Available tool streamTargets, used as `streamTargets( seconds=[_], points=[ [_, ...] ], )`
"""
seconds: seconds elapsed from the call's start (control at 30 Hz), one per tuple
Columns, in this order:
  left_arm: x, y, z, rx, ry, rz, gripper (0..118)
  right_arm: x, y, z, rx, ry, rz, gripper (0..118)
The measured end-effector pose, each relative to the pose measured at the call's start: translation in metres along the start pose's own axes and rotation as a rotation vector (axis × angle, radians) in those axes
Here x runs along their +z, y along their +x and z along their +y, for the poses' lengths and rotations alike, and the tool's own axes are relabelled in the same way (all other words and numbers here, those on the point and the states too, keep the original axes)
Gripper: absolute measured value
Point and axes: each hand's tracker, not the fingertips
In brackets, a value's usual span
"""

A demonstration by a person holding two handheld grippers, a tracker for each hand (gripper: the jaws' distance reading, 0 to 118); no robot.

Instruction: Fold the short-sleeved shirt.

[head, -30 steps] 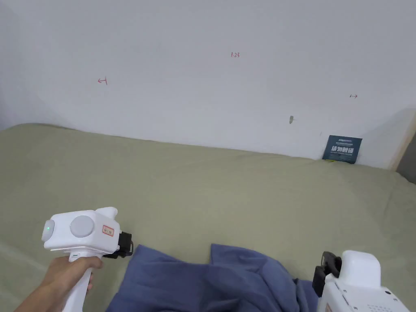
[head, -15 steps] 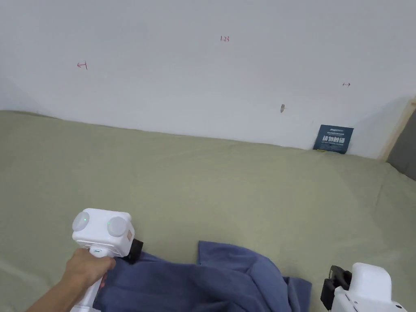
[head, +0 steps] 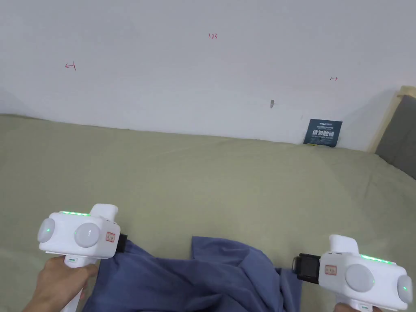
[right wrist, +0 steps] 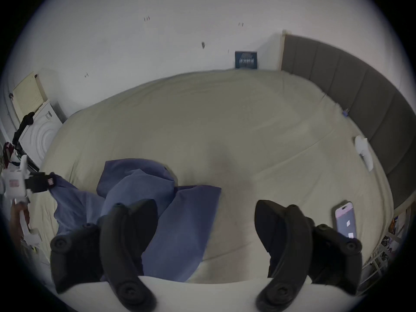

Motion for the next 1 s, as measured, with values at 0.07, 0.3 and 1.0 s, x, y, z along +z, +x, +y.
streamTargets(
  seconds=[0.07, 0.3, 1.0],
  points=[
    [0.021, -0.003, -0.008, 0.005, 0.029, -0.012, 2, -0.018, 0.0, 0.009, -0.006, -0.038, -0.001, 92],
    [0.061, -0.004, -0.033, 0.017, 0.092, 0.001, 2, -0.076, 0.003, 0.012, -0.104, -0.229, 0.053, 65],
    [0.172, -0.073, 0.011, 0.102, 0.324, 0.109, 2, 0.079, 0.021, 0.051, -0.055, 0.214, 0.067, 3]
  ],
)
